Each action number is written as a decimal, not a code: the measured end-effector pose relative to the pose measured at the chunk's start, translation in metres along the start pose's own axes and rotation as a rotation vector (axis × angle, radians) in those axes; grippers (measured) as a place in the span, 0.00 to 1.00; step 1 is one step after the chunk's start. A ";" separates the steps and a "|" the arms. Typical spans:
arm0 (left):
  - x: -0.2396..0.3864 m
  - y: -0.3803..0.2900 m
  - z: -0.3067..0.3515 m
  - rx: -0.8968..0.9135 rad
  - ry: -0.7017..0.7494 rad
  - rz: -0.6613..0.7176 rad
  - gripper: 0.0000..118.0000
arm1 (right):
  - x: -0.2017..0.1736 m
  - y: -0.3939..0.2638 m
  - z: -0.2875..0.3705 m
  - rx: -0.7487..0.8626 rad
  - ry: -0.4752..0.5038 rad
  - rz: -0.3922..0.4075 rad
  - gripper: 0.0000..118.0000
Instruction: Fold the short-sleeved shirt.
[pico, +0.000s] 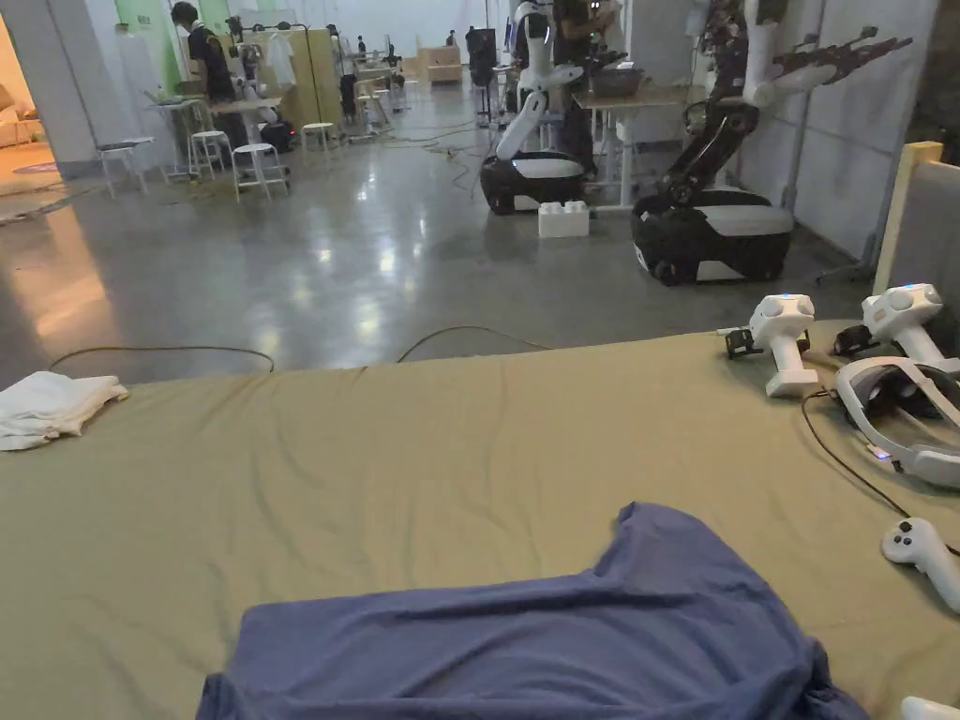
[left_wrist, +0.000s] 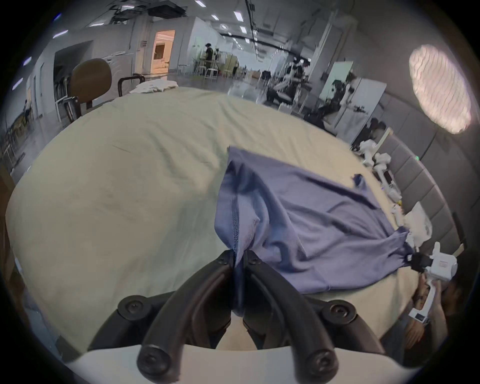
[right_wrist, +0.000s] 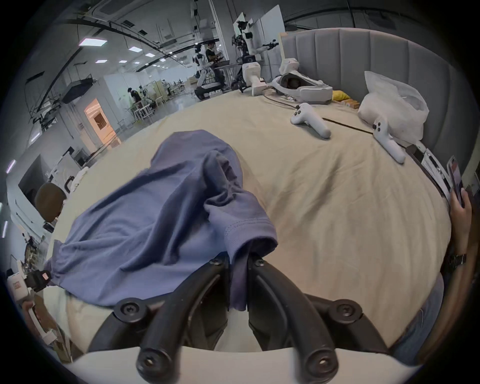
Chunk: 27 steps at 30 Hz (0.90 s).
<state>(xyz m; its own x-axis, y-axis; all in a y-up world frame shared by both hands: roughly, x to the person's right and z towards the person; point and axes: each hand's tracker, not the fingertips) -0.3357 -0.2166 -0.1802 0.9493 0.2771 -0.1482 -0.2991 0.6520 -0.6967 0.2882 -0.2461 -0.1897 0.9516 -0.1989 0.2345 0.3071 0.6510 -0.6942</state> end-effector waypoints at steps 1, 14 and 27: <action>0.000 -0.006 0.015 -0.016 0.002 -0.006 0.06 | 0.006 -0.005 0.013 -0.007 0.030 -0.007 0.10; -0.026 -0.120 0.069 -0.081 -0.001 0.023 0.44 | 0.042 -0.096 0.092 -0.051 -0.001 0.060 0.47; 0.080 -0.032 0.277 0.708 -0.022 -0.178 0.88 | -0.019 -0.015 0.263 0.531 0.216 0.262 0.57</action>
<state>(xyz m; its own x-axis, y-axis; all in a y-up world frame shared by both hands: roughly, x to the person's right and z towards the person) -0.2772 -0.0204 0.0246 0.9894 0.1340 -0.0555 -0.1384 0.9865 -0.0869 0.2612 -0.0597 -0.0048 0.9928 -0.0905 -0.0788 0.0667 0.9621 -0.2645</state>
